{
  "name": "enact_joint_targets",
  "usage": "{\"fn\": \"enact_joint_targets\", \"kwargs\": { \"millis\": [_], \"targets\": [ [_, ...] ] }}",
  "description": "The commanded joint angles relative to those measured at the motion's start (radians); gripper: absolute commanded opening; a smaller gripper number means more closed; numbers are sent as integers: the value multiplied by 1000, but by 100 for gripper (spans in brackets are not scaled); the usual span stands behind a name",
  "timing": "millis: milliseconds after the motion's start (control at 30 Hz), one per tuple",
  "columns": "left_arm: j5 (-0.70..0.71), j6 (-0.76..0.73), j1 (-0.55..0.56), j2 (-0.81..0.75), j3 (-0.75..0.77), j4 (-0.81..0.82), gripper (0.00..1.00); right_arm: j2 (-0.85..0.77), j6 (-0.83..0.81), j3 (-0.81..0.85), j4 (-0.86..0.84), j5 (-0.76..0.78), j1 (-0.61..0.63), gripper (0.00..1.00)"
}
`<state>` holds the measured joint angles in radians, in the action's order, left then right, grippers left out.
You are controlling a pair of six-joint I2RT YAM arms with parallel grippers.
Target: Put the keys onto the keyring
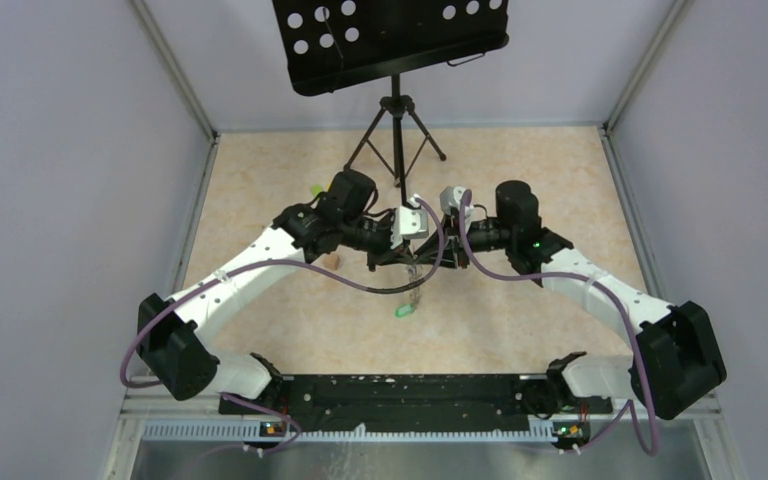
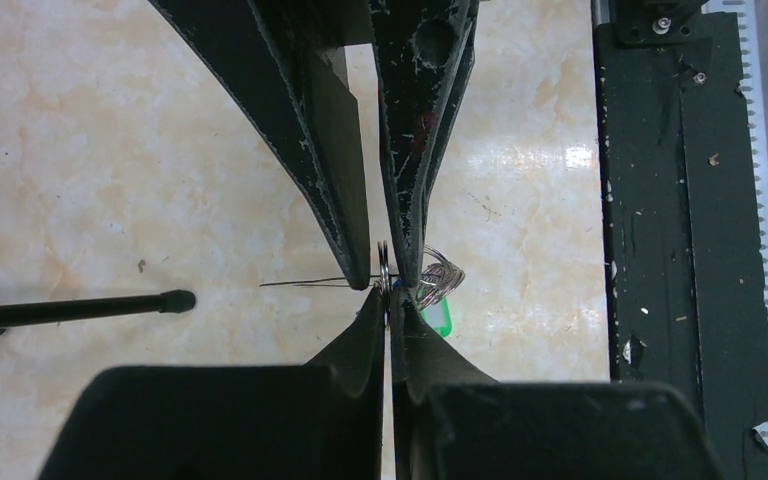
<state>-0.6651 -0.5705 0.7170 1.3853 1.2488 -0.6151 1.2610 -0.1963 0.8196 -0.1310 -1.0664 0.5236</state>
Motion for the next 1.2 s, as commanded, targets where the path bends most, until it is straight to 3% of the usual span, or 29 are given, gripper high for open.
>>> {"fn": "enact_joint_targets", "kwargs": {
  "millis": [0, 167, 300, 600, 833, 967, 1167],
  "targets": [
    [-33, 12, 6, -3, 14, 22, 0, -3, 0, 50, -30, -8, 13, 17],
    [-33, 12, 6, -5, 11, 27, 0, -5, 1, 50, -31, -12, 13, 13],
    [-32, 12, 6, -9, -1, 36, 0, -7, 3, 49, -33, -16, 14, 0],
    [-31, 15, 4, -22, -19, 56, 0, -22, 18, 50, -41, -3, 11, 0],
    [-55, 4, -20, -79, -62, 119, 35, -36, 126, 34, -143, -27, -16, 0],
    [-82, -22, -57, -117, -107, 174, 48, -47, 163, 33, -174, -42, -26, 0],
    [-138, -63, -104, -144, -142, 236, 55, -51, 214, 25, -217, -69, -33, 0]
  ]
}}
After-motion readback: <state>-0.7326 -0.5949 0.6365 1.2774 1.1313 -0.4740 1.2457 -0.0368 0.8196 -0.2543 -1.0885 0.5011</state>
